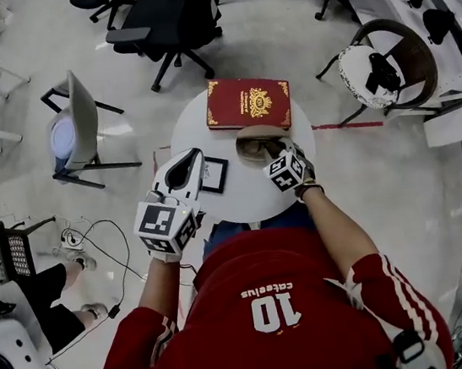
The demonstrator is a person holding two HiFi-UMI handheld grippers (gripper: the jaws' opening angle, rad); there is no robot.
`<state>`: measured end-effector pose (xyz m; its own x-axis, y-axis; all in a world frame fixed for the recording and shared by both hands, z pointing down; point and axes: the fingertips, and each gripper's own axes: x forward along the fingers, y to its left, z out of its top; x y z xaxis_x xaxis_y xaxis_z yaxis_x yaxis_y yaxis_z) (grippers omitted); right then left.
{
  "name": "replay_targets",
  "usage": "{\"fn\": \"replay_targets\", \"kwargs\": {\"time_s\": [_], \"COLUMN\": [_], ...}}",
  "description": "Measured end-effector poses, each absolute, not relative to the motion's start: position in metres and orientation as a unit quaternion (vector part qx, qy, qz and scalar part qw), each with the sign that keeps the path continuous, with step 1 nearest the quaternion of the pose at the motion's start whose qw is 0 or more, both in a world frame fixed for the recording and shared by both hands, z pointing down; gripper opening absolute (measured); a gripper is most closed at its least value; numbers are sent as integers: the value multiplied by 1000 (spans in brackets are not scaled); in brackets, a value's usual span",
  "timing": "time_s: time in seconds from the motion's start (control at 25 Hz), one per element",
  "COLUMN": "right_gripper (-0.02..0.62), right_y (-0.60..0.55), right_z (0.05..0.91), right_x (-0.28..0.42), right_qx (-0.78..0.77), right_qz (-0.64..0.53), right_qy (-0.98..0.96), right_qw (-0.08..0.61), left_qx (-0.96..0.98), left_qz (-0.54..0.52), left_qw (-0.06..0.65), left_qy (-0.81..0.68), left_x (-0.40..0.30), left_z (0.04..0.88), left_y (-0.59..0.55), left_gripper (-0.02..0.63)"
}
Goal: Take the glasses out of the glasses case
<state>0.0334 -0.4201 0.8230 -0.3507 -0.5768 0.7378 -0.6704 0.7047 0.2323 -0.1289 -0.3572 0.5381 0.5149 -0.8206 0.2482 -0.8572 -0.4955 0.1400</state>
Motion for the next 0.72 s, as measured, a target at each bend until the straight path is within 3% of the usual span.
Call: {"fn": "replay_targets", "kwargs": {"time_s": [0.72], "right_gripper": [98], "right_y": [-432], "right_z": [838], "right_x": [21], "right_qx": [345], "right_qz": [-66], "right_qy": [-799], "right_qw": [488], "left_qx": [862], "left_qz": [75], "left_qw": [122], "left_qy": [-486], "left_x": [-120], "left_z": [551], "left_y": [-354], "left_gripper": [18]}}
